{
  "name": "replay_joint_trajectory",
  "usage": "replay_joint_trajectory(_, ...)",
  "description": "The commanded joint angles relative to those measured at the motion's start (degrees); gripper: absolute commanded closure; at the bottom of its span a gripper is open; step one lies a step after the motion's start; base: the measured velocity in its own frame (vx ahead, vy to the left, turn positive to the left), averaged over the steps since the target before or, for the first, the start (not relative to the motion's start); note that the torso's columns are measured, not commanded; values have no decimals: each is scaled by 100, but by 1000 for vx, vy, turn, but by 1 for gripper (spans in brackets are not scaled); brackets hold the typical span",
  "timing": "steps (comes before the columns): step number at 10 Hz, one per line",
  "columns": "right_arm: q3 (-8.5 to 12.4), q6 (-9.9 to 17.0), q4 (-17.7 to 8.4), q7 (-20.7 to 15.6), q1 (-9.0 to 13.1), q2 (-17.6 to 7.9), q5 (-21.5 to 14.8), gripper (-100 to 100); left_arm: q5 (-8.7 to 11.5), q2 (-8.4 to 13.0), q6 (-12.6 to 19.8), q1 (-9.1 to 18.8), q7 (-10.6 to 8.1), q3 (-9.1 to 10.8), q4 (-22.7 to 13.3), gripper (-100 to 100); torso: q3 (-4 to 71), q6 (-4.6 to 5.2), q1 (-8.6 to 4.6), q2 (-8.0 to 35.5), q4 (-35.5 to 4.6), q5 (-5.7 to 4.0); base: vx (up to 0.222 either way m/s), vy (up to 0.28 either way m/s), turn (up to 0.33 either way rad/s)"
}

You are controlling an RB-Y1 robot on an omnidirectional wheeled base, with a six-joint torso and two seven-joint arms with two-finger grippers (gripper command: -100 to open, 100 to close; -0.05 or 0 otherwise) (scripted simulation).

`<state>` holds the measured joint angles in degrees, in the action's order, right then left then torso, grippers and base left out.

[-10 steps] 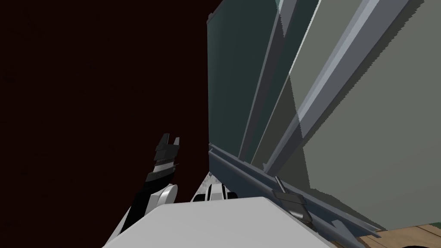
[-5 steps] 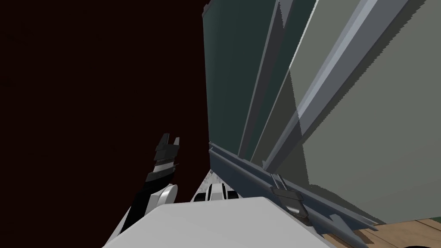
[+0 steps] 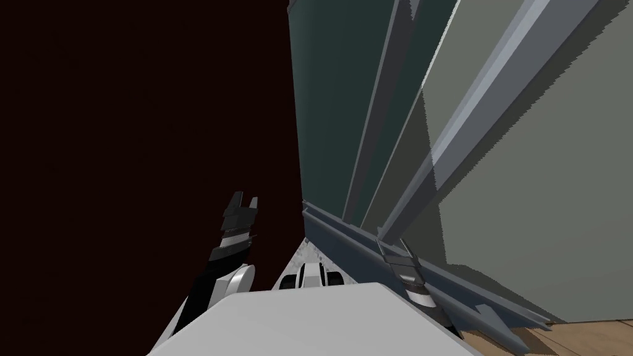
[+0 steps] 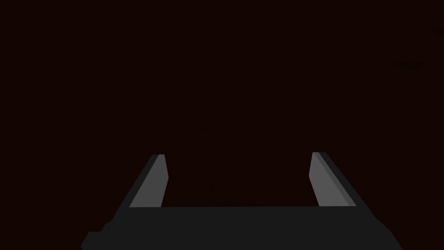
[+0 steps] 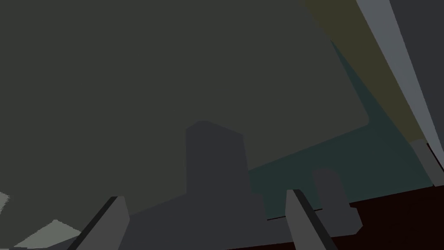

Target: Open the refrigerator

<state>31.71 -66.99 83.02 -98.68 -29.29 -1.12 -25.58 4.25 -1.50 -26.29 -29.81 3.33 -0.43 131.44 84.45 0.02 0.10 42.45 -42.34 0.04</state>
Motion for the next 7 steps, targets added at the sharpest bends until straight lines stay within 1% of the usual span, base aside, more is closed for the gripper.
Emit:
replay_joint_trajectory(1, 11, 311, -45, -31, 309, -78, -46, -100, 0, 0, 0, 1, 0, 0, 0, 0, 3, -2, 0, -2, 2, -1, -83, 33, 25)
replay_joint_trajectory(2, 27, 513, -85, -55, 529, -148, -76, -100, 0, 0, 0, 0, 0, 0, 0, 0, 10, -1, -8, -15, 5, -3, -90, 26, 50)
replay_joint_trajectory(3, 44, 656, -125, -79, 733, -218, -105, -100, 0, 0, 0, 0, 0, 0, 0, 0, 14, -2, -14, -18, 7, -5, -123, 24, 64)
replay_joint_trajectory(4, 44, 715, -125, -79, 748, -218, -105, -100, 0, 0, 0, 1, 0, 0, 0, 0, 12, -8, -10, -14, 4, -2, -97, 25, 32)
replay_joint_trajectory(5, 60, 913, -166, -103, 968, -288, -135, -100, 0, 0, 0, 0, 0, 0, 0, 0, 15, -5, -2, -21, 6, -1, -103, 17, 39)
replay_joint_trajectory(6, 77, 1079, -206, -127, 1130, -357, -165, -100, 0, 0, 0, 0, 0, 0, 0, 0, 16, -10, 3, -19, 3, 4, -129, 42, 49)
replay_joint_trajectory(7, 77, 1119, -206, -127, 1187, -357, -165, -100, 0, 0, 0, 1, 0, 0, 0, 0, 19, -19, 13, -20, -3, 15, -98, 37, 31)
